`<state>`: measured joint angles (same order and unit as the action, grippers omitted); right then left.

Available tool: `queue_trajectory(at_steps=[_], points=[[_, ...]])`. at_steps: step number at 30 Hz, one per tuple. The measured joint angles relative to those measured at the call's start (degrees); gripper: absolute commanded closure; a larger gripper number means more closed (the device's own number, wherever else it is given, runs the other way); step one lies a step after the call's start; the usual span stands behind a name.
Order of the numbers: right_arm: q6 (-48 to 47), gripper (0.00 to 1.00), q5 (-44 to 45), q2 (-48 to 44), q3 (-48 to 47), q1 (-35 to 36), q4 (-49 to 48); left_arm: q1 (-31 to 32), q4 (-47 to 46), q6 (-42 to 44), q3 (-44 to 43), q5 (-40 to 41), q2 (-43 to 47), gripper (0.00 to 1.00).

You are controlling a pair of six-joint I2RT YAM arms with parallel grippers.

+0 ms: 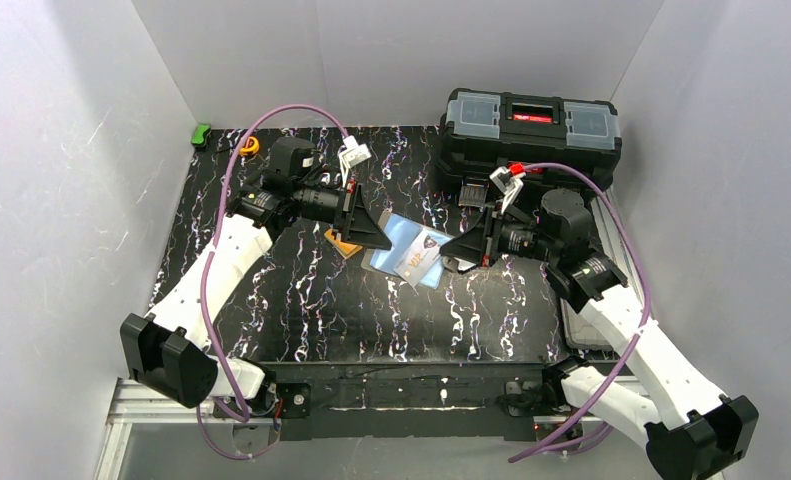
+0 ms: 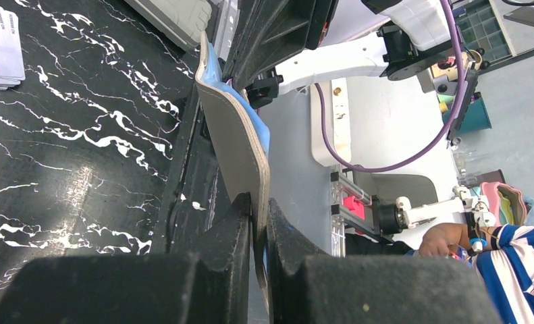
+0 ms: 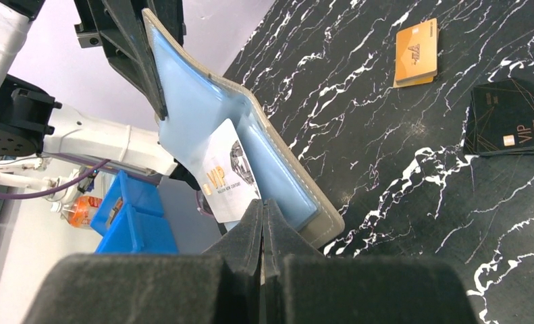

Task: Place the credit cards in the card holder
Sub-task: Insert the credit card into the card holder.

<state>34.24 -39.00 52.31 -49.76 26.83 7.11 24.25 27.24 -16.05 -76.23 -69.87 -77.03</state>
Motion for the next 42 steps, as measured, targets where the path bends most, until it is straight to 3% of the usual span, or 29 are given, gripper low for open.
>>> queue_trajectory(at_steps=[24, 42], points=[[-0.42, 0.99, -0.02, 2.49, -2.34, 1.64, 0.0, 0.83, 0.24, 0.0, 0.0, 0.11, 0.0, 0.98], [-0.92, 0.99, 1.38, 3.93, -4.24, 5.44, -0.02, 1.44, 1.6, 0.83, -0.02, 4.31, 0.0, 0.81]])
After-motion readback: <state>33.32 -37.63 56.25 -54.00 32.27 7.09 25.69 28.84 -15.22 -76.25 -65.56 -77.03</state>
